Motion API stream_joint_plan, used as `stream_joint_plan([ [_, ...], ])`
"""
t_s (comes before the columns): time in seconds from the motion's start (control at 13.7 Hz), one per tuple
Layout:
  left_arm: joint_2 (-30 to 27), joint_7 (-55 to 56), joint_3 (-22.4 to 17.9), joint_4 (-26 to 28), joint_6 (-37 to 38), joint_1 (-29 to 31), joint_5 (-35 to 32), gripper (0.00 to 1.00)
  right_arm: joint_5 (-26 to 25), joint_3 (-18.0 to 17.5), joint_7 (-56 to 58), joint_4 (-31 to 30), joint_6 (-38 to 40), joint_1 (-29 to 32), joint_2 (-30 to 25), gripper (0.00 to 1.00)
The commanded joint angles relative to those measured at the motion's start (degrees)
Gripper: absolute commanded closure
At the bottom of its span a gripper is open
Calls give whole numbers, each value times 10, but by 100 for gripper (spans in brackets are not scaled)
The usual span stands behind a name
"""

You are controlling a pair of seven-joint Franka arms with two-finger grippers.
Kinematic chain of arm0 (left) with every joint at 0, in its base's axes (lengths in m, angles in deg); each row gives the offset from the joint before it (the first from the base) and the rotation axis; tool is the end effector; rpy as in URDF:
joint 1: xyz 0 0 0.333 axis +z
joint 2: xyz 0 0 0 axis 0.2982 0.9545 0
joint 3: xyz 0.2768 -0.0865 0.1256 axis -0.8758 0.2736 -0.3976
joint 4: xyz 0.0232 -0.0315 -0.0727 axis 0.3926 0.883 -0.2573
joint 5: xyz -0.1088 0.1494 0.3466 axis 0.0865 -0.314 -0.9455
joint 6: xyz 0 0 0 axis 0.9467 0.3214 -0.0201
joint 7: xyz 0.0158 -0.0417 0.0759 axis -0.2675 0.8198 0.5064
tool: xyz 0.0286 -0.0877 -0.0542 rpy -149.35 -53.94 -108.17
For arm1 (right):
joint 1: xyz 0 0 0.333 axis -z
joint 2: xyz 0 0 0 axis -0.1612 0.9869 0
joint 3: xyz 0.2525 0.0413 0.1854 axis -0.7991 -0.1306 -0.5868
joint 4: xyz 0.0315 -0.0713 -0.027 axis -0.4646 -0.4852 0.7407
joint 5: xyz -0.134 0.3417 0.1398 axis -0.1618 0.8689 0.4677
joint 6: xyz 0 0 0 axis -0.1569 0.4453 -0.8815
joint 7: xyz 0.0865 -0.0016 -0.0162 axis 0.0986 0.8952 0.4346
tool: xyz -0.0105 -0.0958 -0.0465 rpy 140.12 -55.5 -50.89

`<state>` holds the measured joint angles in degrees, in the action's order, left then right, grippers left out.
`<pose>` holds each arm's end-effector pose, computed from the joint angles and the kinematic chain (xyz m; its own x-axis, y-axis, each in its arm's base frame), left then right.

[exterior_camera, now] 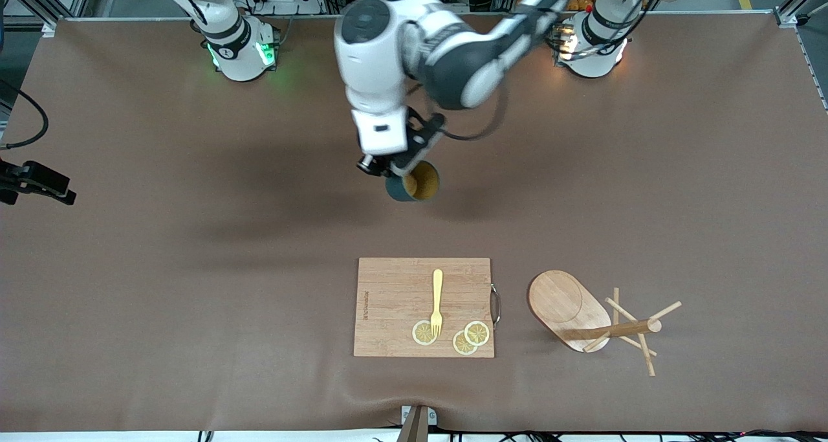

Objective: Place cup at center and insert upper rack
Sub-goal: 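Lift the mug with the left gripper and carry it toward the mug tree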

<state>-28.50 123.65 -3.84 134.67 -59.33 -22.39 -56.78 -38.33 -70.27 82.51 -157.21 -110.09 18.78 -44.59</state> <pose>0.5083 -0.5455 0.4861 0.6201 0.7844 -0.0120 0.7816 -0.6164 0.0956 0.6103 -0.0633 0.6008 0.9983 -0.0160 0.0563 -0.0167 -0.9998 0.0119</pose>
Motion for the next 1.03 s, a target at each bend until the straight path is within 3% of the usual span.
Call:
stream_joint_plan([
  [0.0,-45,-97,8,25,-6,77,89,100,7,-3,-10,8,-2,3,3,0],
  [0.59,-57,-377,8,25,-6,281,367,100,7,-3,-10,8,-3,3,4,0],
  [0.95,-27,-463,8,25,3,371,543,100,9,-4,-10,7,-6,3,4,0],
])
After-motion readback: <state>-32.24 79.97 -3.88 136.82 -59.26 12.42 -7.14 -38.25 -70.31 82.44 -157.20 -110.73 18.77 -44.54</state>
